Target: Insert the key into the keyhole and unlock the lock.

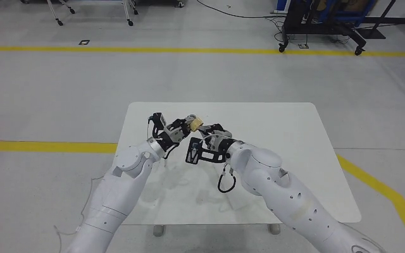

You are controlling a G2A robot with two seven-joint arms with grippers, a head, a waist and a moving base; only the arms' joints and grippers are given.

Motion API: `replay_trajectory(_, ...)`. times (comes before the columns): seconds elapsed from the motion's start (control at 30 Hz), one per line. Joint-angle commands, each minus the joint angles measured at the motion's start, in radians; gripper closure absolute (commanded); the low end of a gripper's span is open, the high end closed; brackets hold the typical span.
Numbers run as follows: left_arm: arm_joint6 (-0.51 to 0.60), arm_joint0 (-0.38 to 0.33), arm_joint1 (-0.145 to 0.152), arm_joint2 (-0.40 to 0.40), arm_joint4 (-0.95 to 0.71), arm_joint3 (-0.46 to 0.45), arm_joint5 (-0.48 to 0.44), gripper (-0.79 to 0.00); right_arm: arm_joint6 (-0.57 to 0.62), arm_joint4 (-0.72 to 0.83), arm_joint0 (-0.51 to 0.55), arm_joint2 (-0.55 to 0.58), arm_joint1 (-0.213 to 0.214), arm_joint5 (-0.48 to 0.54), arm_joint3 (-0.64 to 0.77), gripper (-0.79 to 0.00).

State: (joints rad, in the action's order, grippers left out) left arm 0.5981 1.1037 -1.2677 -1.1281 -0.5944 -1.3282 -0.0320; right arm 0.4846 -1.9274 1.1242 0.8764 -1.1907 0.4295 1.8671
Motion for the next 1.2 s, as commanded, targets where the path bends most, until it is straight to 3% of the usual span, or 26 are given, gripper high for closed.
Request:
replay_trajectory(0.0,0.002,0.001,0.000,-0.003,-0.002,0.000,0.000,0.000,0.001,0.006,0.000,0.001,-0.003,-0.005,-0.004,0.000)
replay_trajectory(0.27,0.024,0.004,-0.002,-0.008,-0.005,-0.001,-0.021,0.000,-0.076,0.174,0.026,0.059,-0.011,-0.046,-0.032,0.000)
replay_trajectory(0.43,0.022,0.013,-0.003,-0.007,0.024,-0.006,-0.082,0.000,-0.204,0.367,0.047,0.138,-0.006,0.019,-0.076,0.000)
replay_trajectory(0.57,0.020,0.025,-0.005,-0.011,0.023,-0.018,-0.120,0.000,-0.213,0.384,0.052,0.164,-0.001,0.055,-0.089,0.000)
replay_trajectory(0.6,0.023,0.027,-0.005,-0.012,0.021,-0.019,-0.125,0.000,-0.211,0.386,0.053,0.165,-0.001,0.060,-0.089,-0.108)
replay_trajectory(0.63,0.023,0.028,-0.005,-0.014,0.019,-0.019,-0.129,0.000,-0.208,0.386,0.053,0.165,-0.001,0.063,-0.088,-0.302)
replay_trajectory(0.73,0.025,0.030,-0.005,-0.018,0.018,-0.019,-0.131,0.000,-0.216,0.399,0.058,0.168,-0.001,0.075,-0.087,-0.671)
replay_trajectory(0.77,0.025,0.030,-0.006,-0.019,0.017,-0.018,-0.129,0.000,-0.219,0.398,0.060,0.172,0.000,0.080,-0.089,-0.720)
replay_trajectory(0.87,0.028,0.029,-0.006,-0.020,0.021,-0.015,-0.118,0.000,-0.236,0.385,0.069,0.182,0.004,0.094,-0.081,-0.785)
replay_trajectory(1.17,0.055,-0.005,-0.007,0.011,0.102,-0.010,-0.045,0.000,-0.385,0.408,0.143,0.304,0.030,0.170,-0.039,-0.785)
